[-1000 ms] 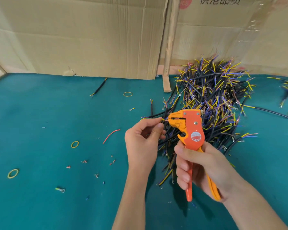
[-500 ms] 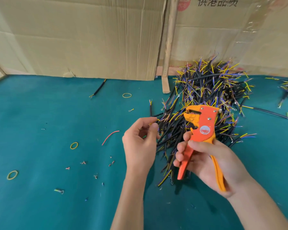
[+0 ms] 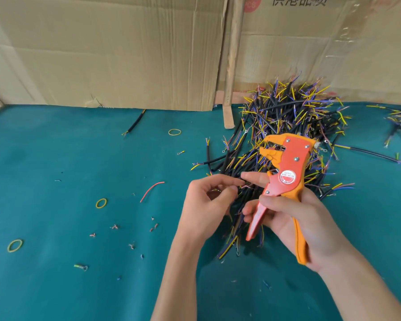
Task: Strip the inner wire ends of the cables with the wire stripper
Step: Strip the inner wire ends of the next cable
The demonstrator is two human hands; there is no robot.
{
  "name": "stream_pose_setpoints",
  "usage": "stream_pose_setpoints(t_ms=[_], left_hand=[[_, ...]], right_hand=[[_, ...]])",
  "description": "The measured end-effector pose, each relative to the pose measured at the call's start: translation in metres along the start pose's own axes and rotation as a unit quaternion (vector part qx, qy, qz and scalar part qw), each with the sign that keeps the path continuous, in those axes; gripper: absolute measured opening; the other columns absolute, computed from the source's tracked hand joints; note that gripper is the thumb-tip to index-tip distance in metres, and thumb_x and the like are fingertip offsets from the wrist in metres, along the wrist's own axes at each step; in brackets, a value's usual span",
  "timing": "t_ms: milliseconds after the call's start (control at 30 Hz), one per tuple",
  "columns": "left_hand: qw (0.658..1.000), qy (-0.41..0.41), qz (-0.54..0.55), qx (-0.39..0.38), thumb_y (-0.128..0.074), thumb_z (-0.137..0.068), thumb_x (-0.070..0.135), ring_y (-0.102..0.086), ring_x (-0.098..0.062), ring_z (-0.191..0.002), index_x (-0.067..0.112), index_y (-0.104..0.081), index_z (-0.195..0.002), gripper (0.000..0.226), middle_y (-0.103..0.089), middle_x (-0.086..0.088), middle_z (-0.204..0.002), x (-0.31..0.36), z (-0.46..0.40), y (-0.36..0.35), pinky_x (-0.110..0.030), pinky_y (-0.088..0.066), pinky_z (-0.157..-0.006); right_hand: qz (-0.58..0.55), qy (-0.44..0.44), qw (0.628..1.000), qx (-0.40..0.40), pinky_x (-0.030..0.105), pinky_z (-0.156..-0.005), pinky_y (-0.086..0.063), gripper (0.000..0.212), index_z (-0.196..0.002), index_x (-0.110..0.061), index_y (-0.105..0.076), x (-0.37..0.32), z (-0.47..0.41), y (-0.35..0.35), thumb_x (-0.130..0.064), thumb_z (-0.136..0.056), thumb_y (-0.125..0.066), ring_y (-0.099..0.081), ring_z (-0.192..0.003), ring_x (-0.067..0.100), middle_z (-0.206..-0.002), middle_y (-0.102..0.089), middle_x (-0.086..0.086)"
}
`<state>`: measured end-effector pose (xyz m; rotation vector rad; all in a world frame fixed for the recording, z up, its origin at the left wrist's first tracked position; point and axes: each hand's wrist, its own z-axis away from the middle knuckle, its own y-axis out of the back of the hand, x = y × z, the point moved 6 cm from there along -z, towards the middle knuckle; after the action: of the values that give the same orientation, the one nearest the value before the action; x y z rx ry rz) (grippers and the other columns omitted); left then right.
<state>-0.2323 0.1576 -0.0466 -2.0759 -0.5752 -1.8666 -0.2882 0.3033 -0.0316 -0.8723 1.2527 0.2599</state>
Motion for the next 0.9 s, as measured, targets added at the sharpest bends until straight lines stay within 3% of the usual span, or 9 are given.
stream_pose_setpoints(t_ms=[133, 300, 433, 600, 667, 733, 800, 867, 900], left_hand=[[1.000, -0.007, 0.000, 0.008, -0.085, -0.075, 0.027, -0.056, -0.018, -0.063, 0.028, -0.077, -0.083, 0.011, -0.070, -0.001, -0.073, 0.000, 0.000, 0.001, -0.037, -0.047, -0.061], [0.997, -0.032, 0.018, 0.064, -0.081, -0.084, 0.023, -0.042, -0.008, -0.052, 0.018, -0.075, -0.075, 0.012, -0.059, 0.004, -0.059, 0.003, -0.002, 0.008, -0.020, -0.036, -0.051], [0.995, -0.004, 0.028, 0.098, -0.075, -0.085, 0.024, -0.037, -0.008, -0.051, 0.013, -0.074, -0.072, 0.016, -0.053, 0.009, -0.055, -0.001, -0.003, 0.011, -0.019, -0.032, -0.049], [0.992, 0.010, 0.029, 0.122, -0.072, -0.079, 0.030, -0.036, -0.016, -0.058, 0.007, -0.069, -0.067, 0.026, -0.051, -0.010, -0.060, -0.002, -0.002, 0.013, -0.028, -0.030, -0.054], [0.992, 0.008, 0.025, 0.123, -0.071, -0.081, 0.031, -0.038, -0.016, -0.060, 0.007, -0.067, -0.065, 0.029, -0.059, -0.021, -0.065, -0.001, -0.002, 0.011, -0.030, -0.033, -0.058], [0.992, 0.007, 0.012, 0.127, -0.069, -0.084, 0.030, -0.041, -0.016, -0.060, 0.010, -0.066, -0.065, 0.028, -0.068, -0.018, -0.070, -0.002, -0.001, 0.009, -0.031, -0.038, -0.060], [0.991, -0.001, -0.005, 0.136, -0.067, -0.087, 0.026, -0.041, -0.014, -0.058, 0.015, -0.068, -0.070, 0.020, -0.069, -0.012, -0.067, -0.002, -0.001, 0.009, -0.029, -0.039, -0.059], [0.989, -0.015, -0.009, 0.145, -0.066, -0.088, 0.022, -0.042, -0.017, -0.057, 0.022, -0.067, -0.085, 0.003, -0.062, -0.019, -0.066, 0.000, -0.001, 0.010, -0.031, -0.039, -0.059], [0.989, -0.024, -0.009, 0.147, -0.066, -0.089, 0.020, -0.041, -0.018, -0.057, 0.024, -0.064, -0.093, 0.006, -0.057, -0.023, -0.066, 0.002, -0.001, 0.010, -0.031, -0.038, -0.059]], right_hand=[[0.001, -0.017, 1.000, 0.007, 0.044, -0.073, -0.058, 0.049, -0.120, -0.007, -0.072, 0.005, 0.000, -0.002, -0.009, -0.071, -0.075, -0.067, -0.079, 0.040, -0.092, -0.066, 0.030], [0.040, -0.014, 0.999, 0.008, 0.042, -0.071, -0.057, 0.046, -0.122, -0.010, -0.072, 0.008, 0.001, -0.005, -0.008, -0.076, -0.072, -0.067, -0.081, 0.040, -0.090, -0.067, 0.030], [0.110, -0.010, 0.994, 0.008, 0.037, -0.068, -0.056, 0.059, -0.128, -0.017, -0.069, 0.012, 0.001, -0.005, -0.017, -0.070, -0.080, -0.071, -0.083, 0.038, -0.091, -0.073, 0.023], [0.203, 0.026, 0.979, -0.006, 0.047, -0.096, -0.055, 0.058, -0.130, -0.025, -0.068, 0.011, 0.002, -0.009, -0.018, -0.073, -0.077, -0.071, -0.103, 0.034, -0.117, -0.075, 0.009], [0.216, 0.036, 0.976, -0.008, 0.049, -0.100, -0.054, 0.055, -0.128, -0.028, -0.070, 0.010, 0.003, -0.010, -0.021, -0.073, -0.078, -0.068, -0.107, 0.037, -0.115, -0.072, 0.020], [0.214, 0.038, 0.976, -0.020, 0.050, -0.100, -0.053, 0.054, -0.127, -0.030, -0.071, 0.010, 0.004, -0.011, -0.020, -0.074, -0.078, -0.064, -0.108, 0.044, -0.117, -0.066, 0.031], [0.214, 0.039, 0.976, -0.029, 0.044, -0.100, -0.054, 0.052, -0.124, -0.029, -0.072, 0.010, 0.004, -0.012, -0.021, -0.073, -0.079, -0.064, -0.108, 0.043, -0.117, -0.064, 0.032], [0.215, 0.041, 0.975, -0.030, 0.038, -0.098, -0.055, 0.049, -0.119, -0.030, -0.074, 0.011, 0.005, -0.012, -0.027, -0.070, -0.081, -0.066, -0.108, 0.037, -0.117, -0.066, 0.028], [0.217, 0.040, 0.975, -0.027, 0.037, -0.096, -0.056, 0.049, -0.117, -0.031, -0.075, 0.011, 0.005, -0.012, -0.032, -0.068, -0.081, -0.067, -0.107, 0.035, -0.116, -0.068, 0.025]])
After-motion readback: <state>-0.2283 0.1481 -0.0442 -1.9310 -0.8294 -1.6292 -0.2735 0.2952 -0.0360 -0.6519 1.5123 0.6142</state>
